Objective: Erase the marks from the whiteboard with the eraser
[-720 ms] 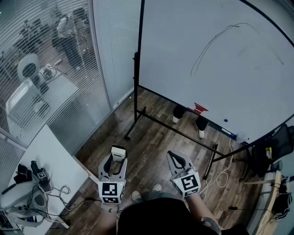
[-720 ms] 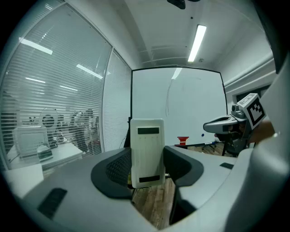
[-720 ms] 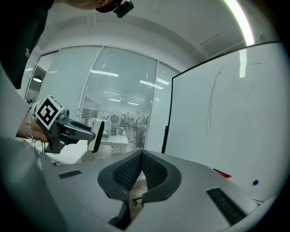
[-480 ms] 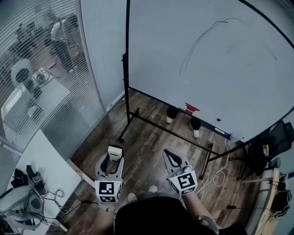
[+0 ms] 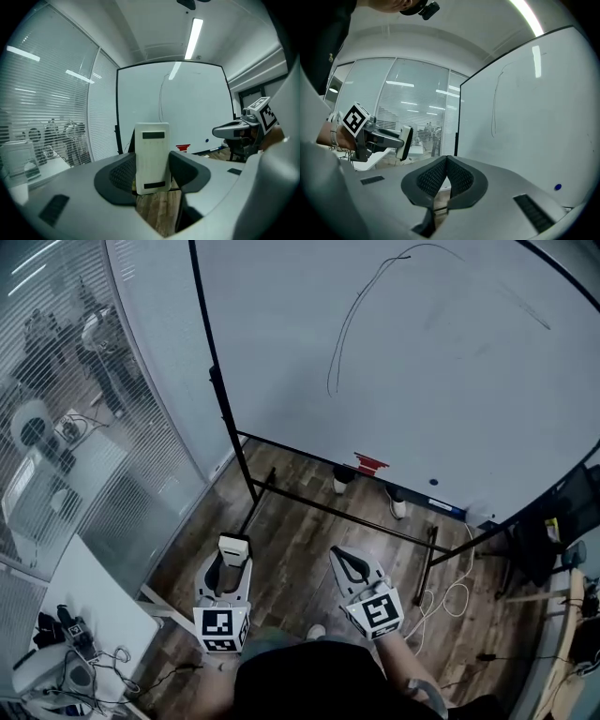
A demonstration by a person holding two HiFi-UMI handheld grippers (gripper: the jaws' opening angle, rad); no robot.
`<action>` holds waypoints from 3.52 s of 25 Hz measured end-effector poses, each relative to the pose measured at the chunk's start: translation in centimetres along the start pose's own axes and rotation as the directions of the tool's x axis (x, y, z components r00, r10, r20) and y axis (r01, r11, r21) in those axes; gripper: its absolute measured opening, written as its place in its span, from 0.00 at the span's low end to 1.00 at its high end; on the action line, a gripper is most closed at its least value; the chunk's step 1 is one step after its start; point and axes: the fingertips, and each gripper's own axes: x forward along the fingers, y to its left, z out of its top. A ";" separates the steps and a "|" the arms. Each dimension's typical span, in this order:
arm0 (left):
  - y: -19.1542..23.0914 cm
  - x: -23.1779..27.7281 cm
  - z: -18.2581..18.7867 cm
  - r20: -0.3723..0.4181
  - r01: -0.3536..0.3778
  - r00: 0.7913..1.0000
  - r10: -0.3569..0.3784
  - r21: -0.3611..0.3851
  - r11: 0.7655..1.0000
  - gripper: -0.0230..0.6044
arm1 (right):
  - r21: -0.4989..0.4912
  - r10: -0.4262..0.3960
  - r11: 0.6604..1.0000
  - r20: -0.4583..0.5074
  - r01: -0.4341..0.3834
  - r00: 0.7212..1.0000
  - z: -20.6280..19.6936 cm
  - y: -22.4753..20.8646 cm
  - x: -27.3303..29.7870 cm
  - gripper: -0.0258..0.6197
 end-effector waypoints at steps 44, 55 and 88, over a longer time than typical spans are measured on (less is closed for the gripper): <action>-2.6 40.8 7.8 0.018 0.570 0.802 -0.597 0.277 0.774 0.41 | 0.057 -0.599 0.785 -0.178 0.616 0.780 -1.2 -23.1 15.6 0.08; -9.2 44.7 9.4 0.024 0.568 0.793 -0.609 0.330 0.754 0.41 | 0.080 -0.680 0.705 -0.206 0.705 0.703 -3.2 -26.5 10.8 0.08; -8.8 43.8 16.6 0.079 0.365 0.923 -0.377 0.133 0.922 0.41 | 0.117 -0.504 0.848 -0.124 0.517 0.854 -1.9 -29.2 12.6 0.08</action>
